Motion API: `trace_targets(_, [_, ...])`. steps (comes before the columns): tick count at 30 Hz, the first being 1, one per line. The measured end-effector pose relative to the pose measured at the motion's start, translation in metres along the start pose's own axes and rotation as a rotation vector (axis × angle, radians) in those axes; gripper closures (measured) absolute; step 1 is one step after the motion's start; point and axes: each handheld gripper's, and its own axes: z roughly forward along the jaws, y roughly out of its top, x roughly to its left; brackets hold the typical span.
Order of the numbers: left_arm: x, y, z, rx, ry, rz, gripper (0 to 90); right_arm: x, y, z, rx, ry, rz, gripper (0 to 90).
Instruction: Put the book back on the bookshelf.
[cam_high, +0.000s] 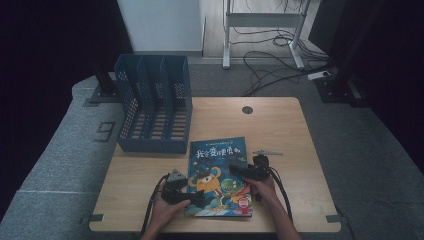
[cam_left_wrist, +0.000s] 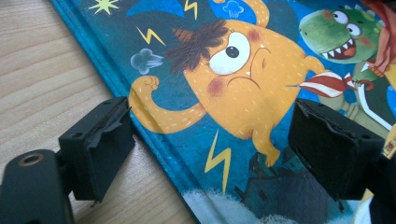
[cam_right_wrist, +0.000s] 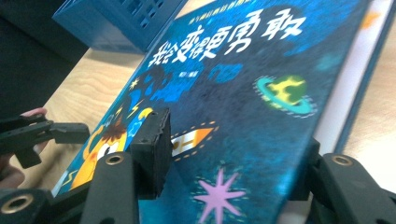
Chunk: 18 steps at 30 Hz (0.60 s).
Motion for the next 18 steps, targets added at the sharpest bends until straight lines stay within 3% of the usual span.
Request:
trace_targets(12, [-0.0015, -0.0006, 0.0003, 0.001, 0.01, 0.013, 13.7, 0.0066, 0.0001, -0.0036, -0.03, 0.047, -0.01, 53.5])
trace_targets(18, [-0.0017, -0.0007, 0.0003, 0.0, 0.005, 0.014, 14.0, 0.0057, 0.0004, -0.0081, -0.027, 0.067, 0.017, 57.4])
